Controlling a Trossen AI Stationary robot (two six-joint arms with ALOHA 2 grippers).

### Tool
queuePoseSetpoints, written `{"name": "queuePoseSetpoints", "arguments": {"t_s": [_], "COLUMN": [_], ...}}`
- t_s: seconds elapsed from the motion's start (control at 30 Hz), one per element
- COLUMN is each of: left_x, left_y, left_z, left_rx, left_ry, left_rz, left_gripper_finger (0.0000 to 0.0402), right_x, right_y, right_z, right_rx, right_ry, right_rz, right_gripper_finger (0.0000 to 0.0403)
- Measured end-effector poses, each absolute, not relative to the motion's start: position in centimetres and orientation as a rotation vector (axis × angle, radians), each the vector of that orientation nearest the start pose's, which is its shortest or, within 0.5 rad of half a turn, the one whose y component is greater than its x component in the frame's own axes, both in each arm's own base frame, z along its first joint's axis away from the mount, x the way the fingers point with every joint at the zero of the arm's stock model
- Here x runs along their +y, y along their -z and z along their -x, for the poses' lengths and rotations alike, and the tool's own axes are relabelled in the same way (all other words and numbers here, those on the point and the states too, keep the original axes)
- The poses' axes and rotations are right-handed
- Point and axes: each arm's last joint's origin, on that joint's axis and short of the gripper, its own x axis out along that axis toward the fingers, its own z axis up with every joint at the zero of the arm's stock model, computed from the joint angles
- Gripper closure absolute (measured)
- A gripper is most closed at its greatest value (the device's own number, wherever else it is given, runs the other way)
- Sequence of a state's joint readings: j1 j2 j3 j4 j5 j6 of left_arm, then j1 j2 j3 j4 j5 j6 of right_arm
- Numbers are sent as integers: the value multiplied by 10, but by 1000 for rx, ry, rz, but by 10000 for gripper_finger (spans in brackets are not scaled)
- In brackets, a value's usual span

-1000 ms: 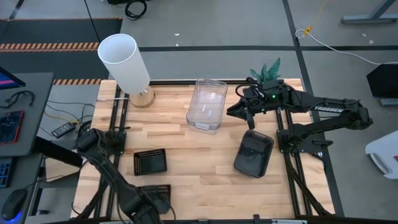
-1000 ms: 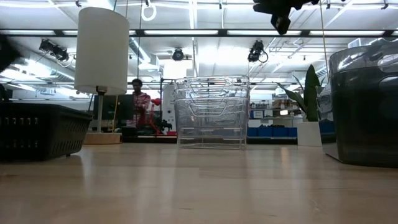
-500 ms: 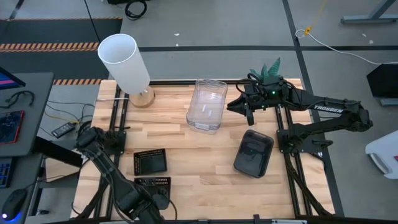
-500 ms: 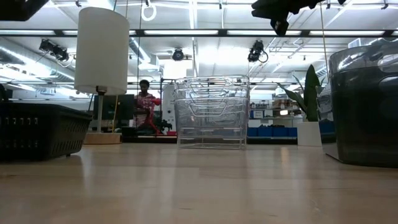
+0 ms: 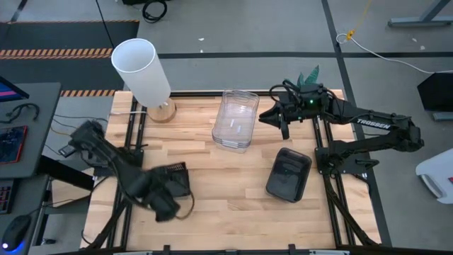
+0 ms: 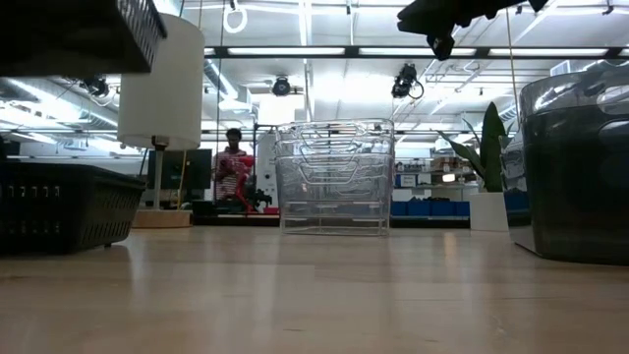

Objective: Stack baskets by color
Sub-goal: Stack the bottom black basket on top of the top black baskets

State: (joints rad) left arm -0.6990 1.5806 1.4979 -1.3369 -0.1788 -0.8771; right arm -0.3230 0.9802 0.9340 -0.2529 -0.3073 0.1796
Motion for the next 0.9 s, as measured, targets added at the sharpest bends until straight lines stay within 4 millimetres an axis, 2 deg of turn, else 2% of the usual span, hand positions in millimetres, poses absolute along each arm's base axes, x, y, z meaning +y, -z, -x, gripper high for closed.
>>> {"name": "queuePoseSetpoints", "arguments": {"t_s": [0.13,0.27,0.5,0.9], "left_x": [-152,-138,-137,-150], "left_y": [-299,-277,-239,-212], "left_z": [-208,-204,-206,-221], "left_rx": [1321,1358,1402,1433], "left_ry": [-191,-162,-137,-105], "left_rz": [166,184,216,159], "left_gripper_finger": [401,401,401,401], "right_x": [-60,-60,-61,-61], "right_y": [-344,-344,-344,-345], "right_z": [-203,-203,-203,-204], "right_rx": [276,274,268,258], "right_ry": [37,39,44,46], "right_rz": [-278,-279,-301,-318], "right_gripper_finger": [320,320,320,320]}}
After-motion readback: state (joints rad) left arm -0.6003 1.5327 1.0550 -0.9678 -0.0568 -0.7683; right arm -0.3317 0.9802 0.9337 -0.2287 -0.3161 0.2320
